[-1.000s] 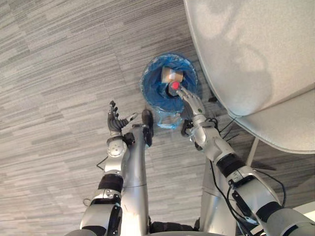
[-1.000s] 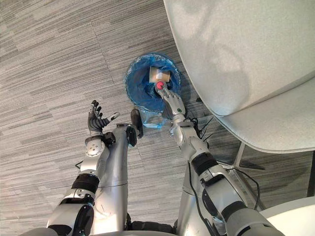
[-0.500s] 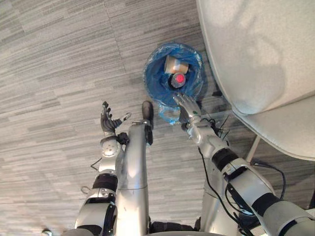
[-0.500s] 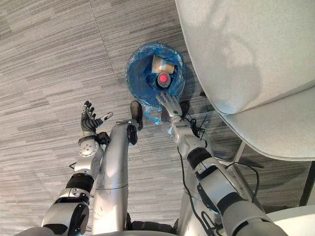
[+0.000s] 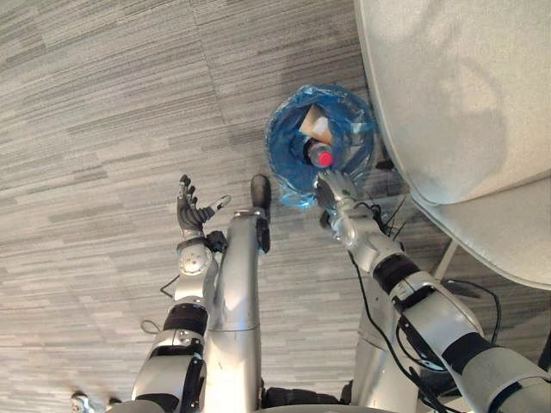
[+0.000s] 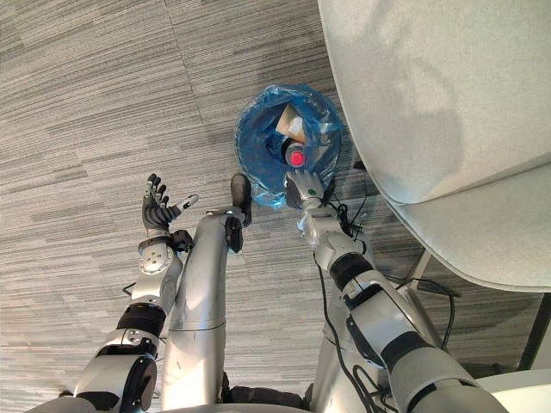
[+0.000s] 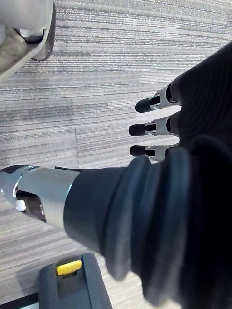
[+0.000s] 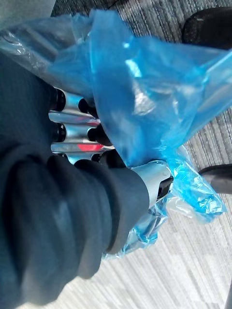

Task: Gather rubbish on tea table into small bin, then transfer packed bag to large trash can.

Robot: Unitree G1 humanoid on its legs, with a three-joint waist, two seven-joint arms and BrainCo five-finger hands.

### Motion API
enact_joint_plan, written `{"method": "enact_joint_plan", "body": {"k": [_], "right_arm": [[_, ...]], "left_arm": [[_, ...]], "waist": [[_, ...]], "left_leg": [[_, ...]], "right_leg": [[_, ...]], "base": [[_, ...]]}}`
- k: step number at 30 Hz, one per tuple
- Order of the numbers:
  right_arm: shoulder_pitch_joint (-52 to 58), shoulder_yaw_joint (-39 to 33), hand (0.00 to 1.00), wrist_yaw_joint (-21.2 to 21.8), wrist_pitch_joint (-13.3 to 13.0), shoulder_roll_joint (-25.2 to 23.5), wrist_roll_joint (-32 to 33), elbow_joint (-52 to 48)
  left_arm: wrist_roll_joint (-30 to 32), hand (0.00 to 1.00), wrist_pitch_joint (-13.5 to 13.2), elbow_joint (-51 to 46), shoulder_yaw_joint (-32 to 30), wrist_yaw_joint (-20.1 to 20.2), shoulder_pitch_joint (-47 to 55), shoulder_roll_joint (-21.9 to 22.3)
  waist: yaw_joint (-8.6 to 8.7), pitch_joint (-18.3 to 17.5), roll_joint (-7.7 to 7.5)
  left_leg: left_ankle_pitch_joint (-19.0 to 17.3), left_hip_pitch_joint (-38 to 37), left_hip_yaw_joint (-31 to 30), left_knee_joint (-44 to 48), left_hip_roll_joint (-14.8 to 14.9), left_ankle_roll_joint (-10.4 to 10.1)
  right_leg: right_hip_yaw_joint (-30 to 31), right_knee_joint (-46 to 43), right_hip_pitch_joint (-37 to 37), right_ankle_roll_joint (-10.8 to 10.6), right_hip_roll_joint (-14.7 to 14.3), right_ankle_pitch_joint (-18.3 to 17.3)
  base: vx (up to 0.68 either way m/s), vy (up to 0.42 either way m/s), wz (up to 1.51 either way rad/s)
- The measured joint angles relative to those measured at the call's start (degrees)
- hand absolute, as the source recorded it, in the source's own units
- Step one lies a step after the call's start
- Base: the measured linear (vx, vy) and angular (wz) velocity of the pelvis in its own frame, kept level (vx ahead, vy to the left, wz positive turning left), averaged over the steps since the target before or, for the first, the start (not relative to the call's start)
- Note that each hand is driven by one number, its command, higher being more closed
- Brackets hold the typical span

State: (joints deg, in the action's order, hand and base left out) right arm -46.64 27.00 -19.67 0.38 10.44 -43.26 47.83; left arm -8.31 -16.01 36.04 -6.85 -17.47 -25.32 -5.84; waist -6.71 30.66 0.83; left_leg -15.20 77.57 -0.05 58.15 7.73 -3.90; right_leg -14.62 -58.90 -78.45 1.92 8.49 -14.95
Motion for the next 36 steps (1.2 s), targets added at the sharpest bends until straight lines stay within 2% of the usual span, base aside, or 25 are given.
{"method": "enact_joint_plan", "body": {"k": [6, 8, 10, 12, 14, 16, 17, 18, 20, 23, 27, 29, 32, 35, 36], "right_arm": [[2.3, -1.5, 1.00, 0.3, -1.3, -0.7, 6.0, -5.6], [3.6, -2.3, 1.00, 1.1, -1.9, -1.2, 9.3, -8.0], [6.0, -3.6, 1.00, 1.6, -2.9, -2.0, 14.1, -11.8], [8.0, -5.6, 1.00, 2.6, -3.7, -2.9, 18.9, -14.4], [12.7, -8.3, 1.00, 4.2, -5.0, -4.4, 30.8, -19.3], [17.3, -9.3, 1.00, 5.5, -6.4, -5.8, 38.3, -22.7], [20.7, -9.2, 1.00, 6.6, -7.0, -6.9, 43.3, -24.5], [22.4, -9.2, 1.00, 7.2, -7.2, -7.4, 45.1, -25.4], [28.9, -9.1, 1.00, 9.1, -8.0, -8.6, 51.8, -28.9], [36.1, -8.9, 1.00, 11.4, -9.0, -9.1, 57.2, -32.0], [40.0, -8.8, 1.00, 13.3, -9.5, -10.7, 59.6, -35.2], [41.1, -8.6, 1.00, 15.0, -10.6, -10.8, 60.6, -35.7], [39.6, -8.4, 1.00, 16.9, -10.8, -10.7, 61.3, -34.8], [37.6, -7.9, 1.00, 17.2, -11.1, -10.5, 61.3, -33.5], [36.5, -7.6, 1.00, 17.2, -11.1, -10.6, 61.3, -32.8]], "left_arm": [[0.1, 0.00, 1.9, -0.4, 0.4, 0.2, 1.2, 0.2], [0.1, 0.00, 2.1, -0.9, 0.4, 0.8, 2.3, 0.7], [0.6, 0.00, 2.4, -0.9, 0.2, 1.2, 2.8, 1.1], [0.8, 0.00, 3.4, -0.7, 0.3, 1.3, 2.9, 1.5], [2.3, 0.00, 4.7, -0.7, 1.5, 2.3, 4.4, 2.9], [2.6, 0.00, 5.1, -0.7, 3.8, 2.8, 6.8, 3.0], [2.8, 0.00, 5.5, -0.8, 4.3, 3.6, 9.1, 2.9], [2.9, 0.00, 5.7, -0.8, 4.5, 3.8, 10.4, 2.9], [3.1, 0.00, 5.8, -0.9, 5.1, 4.5, 15.4, 2.9], [3.2, 0.00, 5.8, -1.2, 6.7, 5.2, 20.9, 3.0], [3.6, 0.00, 5.8, -1.1, 7.0, 6.0, 24.7, 3.3], [4.6, 0.00, 5.7, -0.6, 7.7, 6.3, 25.8, 2.7], [4.8, 0.00, 5.7, 3.5, 7.7, 6.5, 26.6, 1.9], [5.1, 0.00, 5.7, 4.9, 7.7, 7.2, 26.7, 1.3], [5.1, 0.00, 5.7, 5.0, 7.7, 7.4, 26.6, 1.0]], "waist": [[0.61, -0.2, -0.27], [1.16, -0.4, -0.56], [1.31, -1.4, -1.66], [1.40, -1.4, -1.69], [1.54, -1.4, -1.75], [1.78, -1.6, -1.98], [1.95, -3.0, -3.05], [2.11, -4.0, -3.49], [2.73, -6.1, -4.39], [2.73, -10.5, -4.56], [2.67, -15.3, -4.74], [2.76, -17.2, -4.74], [2.75, -19.5, -4.62], [2.82, -19.5, -4.63], [2.81, -19.5, -4.63]], "left_leg": [[0.0, -3.0, 0.0, -0.2, 0.2, 0.0], [0.0, -4.6, 0.2, -0.8, 0.2, 0.0], [0.8, -6.5, 0.4, -2.8, 0.1, -0.1], [1.5, -8.7, 0.0, -4.5, 0.0, -0.3], [2.6, -14.8, 0.1, -8.5, -0.5, -0.5], [3.0, -21.4, 0.3, -12.7, -0.6, -0.7], [3.9, -25.5, 0.6, -15.7, -0.7, -0.5], [4.2, -27.2, 1.0, -17.2, -0.7, -0.7], [5.3, -35.7, 1.4, -22.4, -0.5, -0.8], [6.1, -43.8, 2.2, -28.3, -0.4, -0.5], [7.8, -52.4, 5.0, -35.6, -0.3, -0.1], [8.8, -56.1, 5.9, -39.4, -0.7, 0.1], [11.3, -62.9, 9.4, -47.2, -0.9, 0.2], [11.3, -64.9, 11.7, -47.6, -1.1, 0.3], [11.4, -65.1, 11.5, -46.1, -1.5, 0.4]], "right_leg": [[0.0, 0.5, 3.1, 0.3, -0.3, 0.2], [0.0, 1.1, 4.6, 0.4, -0.3, 0.2], [-0.2, 2.9, 6.4, 1.0, -0.5, 0.6], [-1.1, 4.5, 9.0, 1.1, -0.5, 0.7], [-2.0, 8.0, 15.2, 2.4, -0.4, 1.6], [-2.6, 11.8, 21.7, 2.2, -0.7, 2.0], [-2.7, 14.1, 25.4, 2.6, -0.7, 2.4], [-2.9, 15.4, 27.1, 2.5, -0.9, 2.6], [-3.5, 21.1, 35.8, 2.1, -2.0, 3.9], [-3.2, 27.8, 43.9, 1.0, -3.1, 5.6], [-1.6, 36.3, 51.6, -0.2, -4.7, 8.6], [-0.8, 40.2, 54.8, -0.3, -5.2, 10.1], [2.5, 50.7, 61.0, -0.8, -7.3, 16.1], [4.8, 50.2, 61.5, -1.3, -7.3, 16.8], [5.4, 46.6, 60.1, -1.9, -6.9, 17.2]], "base": [[-0.01, 0.032, -0.03], [-0.02, 0.031, -0.02], [-0.01, 0.009, 0.02], [-0.01, 0.006, 0.10], [0.00, 0.010, 0.14], [0.04, 0.007, 0.08], [0.07, -0.002, 0.06], [0.10, -0.008, 0.05], [0.13, 0.001, -0.01], [0.14, 0.023, -0.11], [0.14, 0.050, -0.26], [0.14, 0.045, -0.20], [0.11, 0.047, -0.52], [0.00, 0.071, -0.51], [-0.07, 0.054, -0.39]]}}
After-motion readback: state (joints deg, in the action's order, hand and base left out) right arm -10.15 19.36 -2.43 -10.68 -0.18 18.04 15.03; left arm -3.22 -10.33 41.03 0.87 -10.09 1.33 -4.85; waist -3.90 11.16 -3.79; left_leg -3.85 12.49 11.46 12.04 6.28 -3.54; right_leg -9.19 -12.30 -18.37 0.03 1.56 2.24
